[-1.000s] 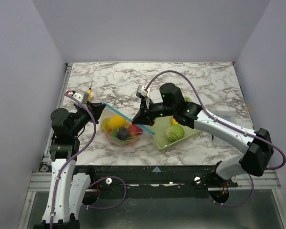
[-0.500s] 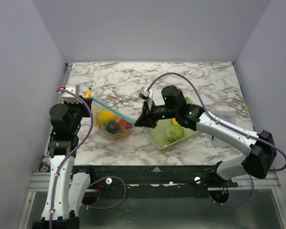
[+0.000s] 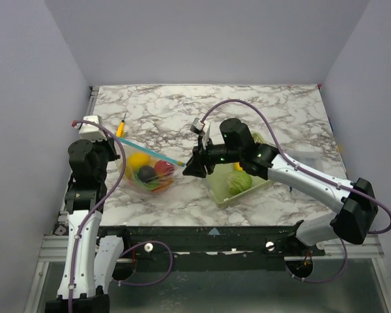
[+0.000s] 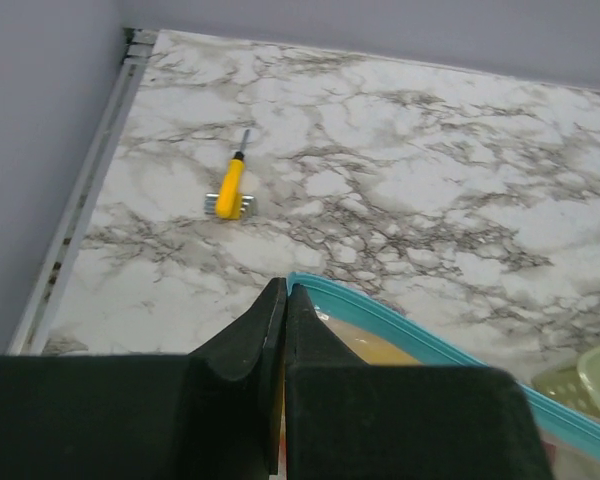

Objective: Place the food in the zip-top bag and seal the zipper
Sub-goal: Zip the zipper food storage bag at the center of the board, then place the zipper food storage bag at the center of the board.

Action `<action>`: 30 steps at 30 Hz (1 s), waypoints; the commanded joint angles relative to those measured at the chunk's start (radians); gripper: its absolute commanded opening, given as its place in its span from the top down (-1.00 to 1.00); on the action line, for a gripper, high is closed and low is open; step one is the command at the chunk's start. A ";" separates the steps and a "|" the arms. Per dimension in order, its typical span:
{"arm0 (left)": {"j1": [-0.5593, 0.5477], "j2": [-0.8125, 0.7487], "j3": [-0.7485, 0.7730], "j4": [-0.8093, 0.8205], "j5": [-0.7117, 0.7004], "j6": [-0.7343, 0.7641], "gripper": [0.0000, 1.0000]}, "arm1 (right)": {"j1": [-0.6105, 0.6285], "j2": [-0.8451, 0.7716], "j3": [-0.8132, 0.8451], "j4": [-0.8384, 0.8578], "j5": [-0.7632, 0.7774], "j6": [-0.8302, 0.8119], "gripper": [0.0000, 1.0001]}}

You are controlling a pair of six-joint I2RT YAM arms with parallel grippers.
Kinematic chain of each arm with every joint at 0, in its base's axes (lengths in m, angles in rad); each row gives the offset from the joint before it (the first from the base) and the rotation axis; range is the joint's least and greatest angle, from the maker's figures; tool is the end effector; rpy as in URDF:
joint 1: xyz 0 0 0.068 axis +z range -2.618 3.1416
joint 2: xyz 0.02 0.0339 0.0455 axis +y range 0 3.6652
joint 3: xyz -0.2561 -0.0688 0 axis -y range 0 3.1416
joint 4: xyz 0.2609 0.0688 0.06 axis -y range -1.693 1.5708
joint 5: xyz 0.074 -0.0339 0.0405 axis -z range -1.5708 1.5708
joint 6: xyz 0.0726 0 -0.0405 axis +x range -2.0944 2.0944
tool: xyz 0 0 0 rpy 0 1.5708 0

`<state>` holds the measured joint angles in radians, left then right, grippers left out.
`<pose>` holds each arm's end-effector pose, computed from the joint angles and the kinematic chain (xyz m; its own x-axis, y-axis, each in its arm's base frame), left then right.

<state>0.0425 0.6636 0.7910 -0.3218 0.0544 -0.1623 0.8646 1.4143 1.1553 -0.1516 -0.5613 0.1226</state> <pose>0.2131 0.0051 0.3356 -0.1922 -0.1697 -0.9666 -0.0205 0.9854 -0.1689 0.2119 0.3080 0.3036 -0.3746 -0.2796 -0.8840 -0.9219 0.2139 0.3230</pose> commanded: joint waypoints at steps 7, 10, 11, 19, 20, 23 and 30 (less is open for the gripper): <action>0.025 0.130 0.048 0.052 -0.243 -0.119 1.00 | 0.000 0.000 0.123 -0.159 0.417 0.187 -0.57; 0.025 0.177 0.062 0.080 -0.230 -0.129 1.00 | -0.001 -0.052 0.143 -0.208 0.498 0.177 -0.65; 0.025 0.195 0.067 0.098 -0.214 -0.127 1.00 | 0.000 -0.070 0.145 -0.224 0.510 0.173 -0.65; 0.022 0.442 0.174 0.199 0.204 -0.097 1.00 | 0.000 -0.198 0.063 -0.254 0.557 0.191 -0.65; 0.018 0.487 0.197 0.196 0.250 -0.109 1.00 | 0.001 -0.216 0.050 -0.256 0.585 0.196 -0.65; -0.011 0.595 0.276 0.169 0.310 -0.132 1.00 | 0.000 -0.255 0.032 -0.272 0.617 0.205 -0.65; -0.039 0.809 0.524 -0.040 0.289 -0.152 0.87 | 0.000 -0.378 0.043 -0.371 0.776 0.226 -0.70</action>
<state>0.0090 1.4055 1.1919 -0.2420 0.2771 -0.2932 0.8639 1.1179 1.1942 -0.4389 0.0711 0.3264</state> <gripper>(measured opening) 0.010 0.838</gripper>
